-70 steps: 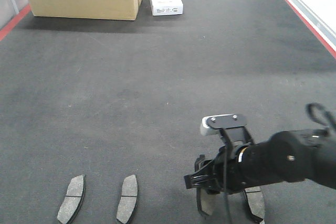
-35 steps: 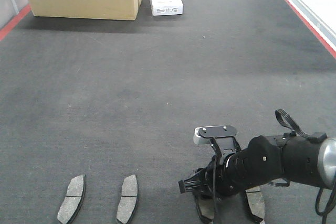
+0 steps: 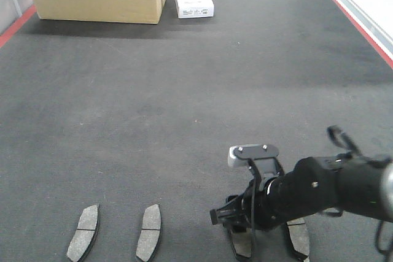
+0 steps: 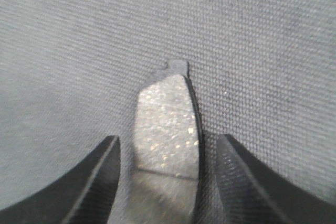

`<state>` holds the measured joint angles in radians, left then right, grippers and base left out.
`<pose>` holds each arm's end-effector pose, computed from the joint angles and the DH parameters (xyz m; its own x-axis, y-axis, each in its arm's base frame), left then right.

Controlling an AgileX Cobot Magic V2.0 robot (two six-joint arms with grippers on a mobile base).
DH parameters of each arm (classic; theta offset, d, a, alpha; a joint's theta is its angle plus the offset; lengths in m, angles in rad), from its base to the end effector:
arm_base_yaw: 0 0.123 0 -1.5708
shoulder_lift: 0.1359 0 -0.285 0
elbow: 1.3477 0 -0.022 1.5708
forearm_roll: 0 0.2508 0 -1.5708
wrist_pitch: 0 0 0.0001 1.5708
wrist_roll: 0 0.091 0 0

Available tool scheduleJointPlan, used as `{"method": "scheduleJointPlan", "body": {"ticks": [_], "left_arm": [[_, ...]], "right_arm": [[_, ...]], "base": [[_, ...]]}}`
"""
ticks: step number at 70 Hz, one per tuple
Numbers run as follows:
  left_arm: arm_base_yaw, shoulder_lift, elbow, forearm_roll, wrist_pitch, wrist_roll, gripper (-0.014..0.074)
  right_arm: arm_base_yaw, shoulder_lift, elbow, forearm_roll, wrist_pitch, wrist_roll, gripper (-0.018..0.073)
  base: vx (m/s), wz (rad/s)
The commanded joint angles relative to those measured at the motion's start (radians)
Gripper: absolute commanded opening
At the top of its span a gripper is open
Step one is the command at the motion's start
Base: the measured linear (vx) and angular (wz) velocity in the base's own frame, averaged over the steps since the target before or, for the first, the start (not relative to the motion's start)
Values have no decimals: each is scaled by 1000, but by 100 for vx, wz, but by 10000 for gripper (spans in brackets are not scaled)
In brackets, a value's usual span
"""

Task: Move and align brake pads A on conveyor
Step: 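Lower the right gripper's brake pad onto the belt beside the other pad, then open the right gripper, release the pad and lift away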

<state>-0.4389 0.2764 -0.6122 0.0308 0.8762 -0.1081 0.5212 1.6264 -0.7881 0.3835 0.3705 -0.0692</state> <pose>0.0374 -0.0152 0.3203 -0.4304 0.1046 -0.8966 0.3690 0.9269 -0.0691 0.2485 0.1569 0.1675 -0.8960 -0.1872 -0.4027 -0.3030 0.9206 0.2462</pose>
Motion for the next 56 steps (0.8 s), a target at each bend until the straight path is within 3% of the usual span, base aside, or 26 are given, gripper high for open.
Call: {"method": "scheduleJointPlan", "body": {"ticks": [1,17,29,56], "left_arm": [[-5,8,-26,0,-65,-9,-6],[-5,8,-26,0,-65,-9,-6],[-5,8,-26,0,-65,-9,-6],[-5,8,-26,0,-65,-9,-6]], "right_arm": [[-4,-105,-19,-4,2,-2,404],[-7,-385,148,-75,-123,-3,372],[-7,-583,281,-136,-138,19,368],[-7,-929,307,-345,-5,132,249]], "base": [[0,0],[0,0],[0,0],[0,0]]}}
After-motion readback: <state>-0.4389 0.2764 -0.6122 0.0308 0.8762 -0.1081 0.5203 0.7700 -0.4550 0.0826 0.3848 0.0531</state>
